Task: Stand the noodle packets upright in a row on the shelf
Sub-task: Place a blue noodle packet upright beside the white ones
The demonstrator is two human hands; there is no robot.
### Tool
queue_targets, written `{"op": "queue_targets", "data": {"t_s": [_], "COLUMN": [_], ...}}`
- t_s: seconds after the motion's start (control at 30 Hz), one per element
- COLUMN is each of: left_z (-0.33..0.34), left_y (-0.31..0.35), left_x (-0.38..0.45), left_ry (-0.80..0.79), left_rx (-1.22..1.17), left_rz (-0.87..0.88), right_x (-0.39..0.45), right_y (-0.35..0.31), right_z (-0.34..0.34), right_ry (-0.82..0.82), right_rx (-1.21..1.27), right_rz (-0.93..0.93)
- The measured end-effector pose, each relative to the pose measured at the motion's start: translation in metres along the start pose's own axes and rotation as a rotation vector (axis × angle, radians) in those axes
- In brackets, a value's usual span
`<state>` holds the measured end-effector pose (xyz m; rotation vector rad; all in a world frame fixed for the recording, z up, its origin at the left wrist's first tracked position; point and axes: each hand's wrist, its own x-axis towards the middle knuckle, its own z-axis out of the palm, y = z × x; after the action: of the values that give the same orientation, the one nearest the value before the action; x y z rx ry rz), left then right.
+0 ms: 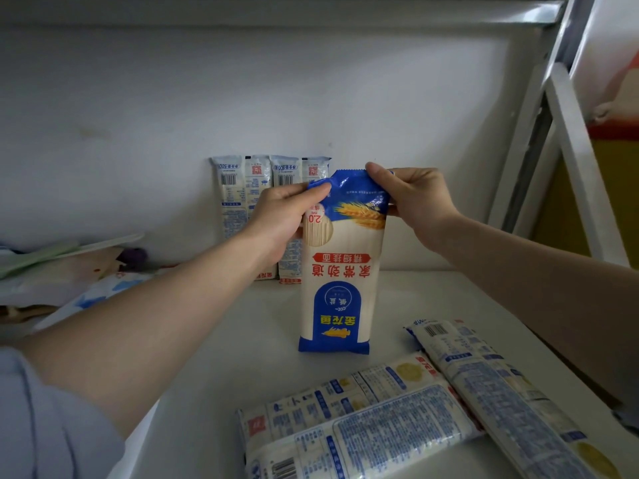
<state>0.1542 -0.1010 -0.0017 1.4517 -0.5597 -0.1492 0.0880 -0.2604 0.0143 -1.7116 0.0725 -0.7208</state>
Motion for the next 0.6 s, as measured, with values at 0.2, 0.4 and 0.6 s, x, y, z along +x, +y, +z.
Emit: {"op": "queue_targets", "data": {"t_s": [0.2,0.4,0.6], "left_z": [0.000,-0.001,-0.005], "left_y": [-0.002,0.001,-0.003], "left_x": [-0.001,0.003,0.004], "left_ry": [-0.022,-0.012,-0.008], "left_rx": [-0.051,-0.108,-0.172], "left_rz": [-0.023,-0.026,-0.047], "right_x": [-0.002,-0.005,-0.016], "right_y": [0.001,0.000,0.015], "right_z": [-0.001,-0.004,-0.007], "right_ry": [-0.020,-0.048,-0.218], "right_rx": [0.023,0.026,0.044], "right_rz": [-0.029,-0.012,0.146]}}
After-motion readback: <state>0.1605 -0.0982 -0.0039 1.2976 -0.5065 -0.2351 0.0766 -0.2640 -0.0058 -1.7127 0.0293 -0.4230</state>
